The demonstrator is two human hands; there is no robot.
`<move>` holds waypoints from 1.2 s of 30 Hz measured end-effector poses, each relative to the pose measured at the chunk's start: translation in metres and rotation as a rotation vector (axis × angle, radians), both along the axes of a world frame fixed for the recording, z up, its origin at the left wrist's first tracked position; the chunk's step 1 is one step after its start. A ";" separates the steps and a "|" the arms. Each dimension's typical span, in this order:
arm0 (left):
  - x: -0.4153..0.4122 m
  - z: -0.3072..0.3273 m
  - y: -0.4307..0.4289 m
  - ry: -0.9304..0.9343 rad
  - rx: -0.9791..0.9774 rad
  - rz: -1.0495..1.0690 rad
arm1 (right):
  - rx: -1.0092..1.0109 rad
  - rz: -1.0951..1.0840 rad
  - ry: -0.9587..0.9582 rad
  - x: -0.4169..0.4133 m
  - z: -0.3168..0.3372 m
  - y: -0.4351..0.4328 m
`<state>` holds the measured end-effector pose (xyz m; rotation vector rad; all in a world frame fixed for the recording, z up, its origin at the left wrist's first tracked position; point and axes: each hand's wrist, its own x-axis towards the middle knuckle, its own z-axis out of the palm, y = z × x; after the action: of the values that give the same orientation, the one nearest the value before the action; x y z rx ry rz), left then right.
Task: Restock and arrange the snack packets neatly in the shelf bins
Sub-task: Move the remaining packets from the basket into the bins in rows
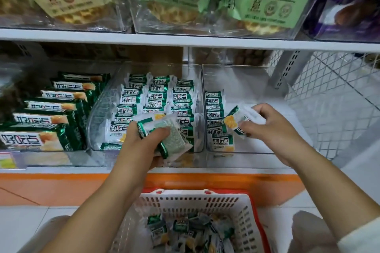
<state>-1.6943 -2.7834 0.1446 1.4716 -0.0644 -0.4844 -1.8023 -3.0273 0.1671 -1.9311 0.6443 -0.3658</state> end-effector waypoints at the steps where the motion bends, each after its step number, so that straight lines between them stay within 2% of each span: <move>1: 0.001 -0.001 0.001 -0.009 0.004 0.005 | -0.060 0.049 0.056 0.002 -0.003 -0.002; 7: 0.002 0.000 0.001 -0.034 0.012 -0.006 | -0.332 0.277 0.338 0.015 -0.022 -0.021; 14: 0.003 0.000 -0.006 -0.040 -0.003 -0.040 | -0.246 0.378 0.489 0.027 -0.042 -0.027; 21: 0.003 -0.001 -0.005 -0.041 -0.017 -0.032 | -0.159 0.296 0.589 0.030 -0.032 -0.022; 23: 0.003 -0.001 -0.005 -0.040 -0.023 -0.028 | -0.095 0.314 0.589 0.031 -0.034 -0.019; 28: 0.002 0.000 -0.003 -0.060 -0.022 -0.048 | -0.082 0.273 0.476 0.040 -0.045 -0.018; 31: 0.002 0.001 -0.003 -0.069 -0.013 -0.088 | -0.045 0.286 0.498 0.040 -0.046 -0.019; 32: 0.001 0.002 -0.004 -0.060 -0.023 -0.107 | -0.079 0.302 0.525 0.039 -0.044 -0.019; 34: -0.001 0.003 -0.006 -0.017 -0.070 -0.137 | -0.273 0.291 0.558 0.036 -0.034 -0.019; 36: -0.003 0.005 -0.009 0.024 -0.133 -0.167 | -0.399 0.164 0.387 0.030 -0.018 -0.010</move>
<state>-1.6973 -2.7923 0.1498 1.3356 -0.1979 -0.6213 -1.7719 -3.0370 0.1490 -2.4512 0.6907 -0.0099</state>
